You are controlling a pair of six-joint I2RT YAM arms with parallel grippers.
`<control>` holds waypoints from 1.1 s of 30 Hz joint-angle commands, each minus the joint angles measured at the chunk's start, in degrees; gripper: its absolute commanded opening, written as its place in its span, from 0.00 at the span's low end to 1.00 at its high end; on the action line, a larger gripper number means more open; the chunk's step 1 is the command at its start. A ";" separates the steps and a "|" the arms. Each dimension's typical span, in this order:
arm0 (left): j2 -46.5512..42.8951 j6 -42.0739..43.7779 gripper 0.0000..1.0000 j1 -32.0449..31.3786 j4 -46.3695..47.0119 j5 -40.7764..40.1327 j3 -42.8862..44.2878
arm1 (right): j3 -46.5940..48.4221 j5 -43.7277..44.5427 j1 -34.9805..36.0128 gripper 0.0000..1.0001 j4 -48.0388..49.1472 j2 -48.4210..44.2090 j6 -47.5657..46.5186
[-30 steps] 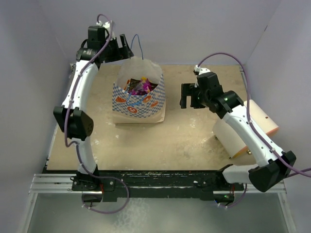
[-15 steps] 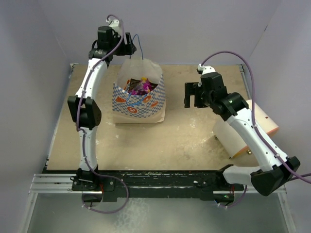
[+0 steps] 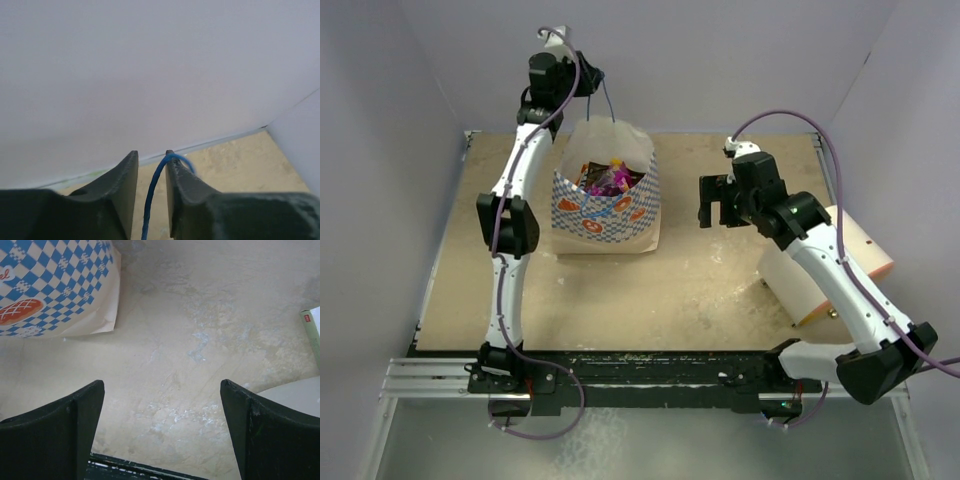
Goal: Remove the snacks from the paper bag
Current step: Adjust the paper bag at the center of the board.
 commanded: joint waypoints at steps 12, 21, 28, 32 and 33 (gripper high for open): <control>-25.33 -2.52 0.00 -0.70 -5.45 -2.50 -12.47 | 7.89 -18.23 -0.13 1.00 -2.22 -1.64 3.42; -47.39 -6.68 0.00 -3.18 -13.20 0.92 -35.91 | 6.99 -39.13 -0.04 1.00 3.94 0.79 14.83; -58.05 -10.37 0.00 -3.61 -20.52 5.65 -45.23 | 4.43 -42.20 0.91 1.00 4.15 1.78 17.88; -62.25 -12.69 0.00 -3.96 -22.78 7.37 -49.16 | 4.68 -40.22 3.83 1.00 2.91 5.35 18.29; -62.82 -13.09 0.00 -4.08 -23.31 7.93 -49.75 | 5.94 -38.27 5.49 1.00 1.66 6.94 17.39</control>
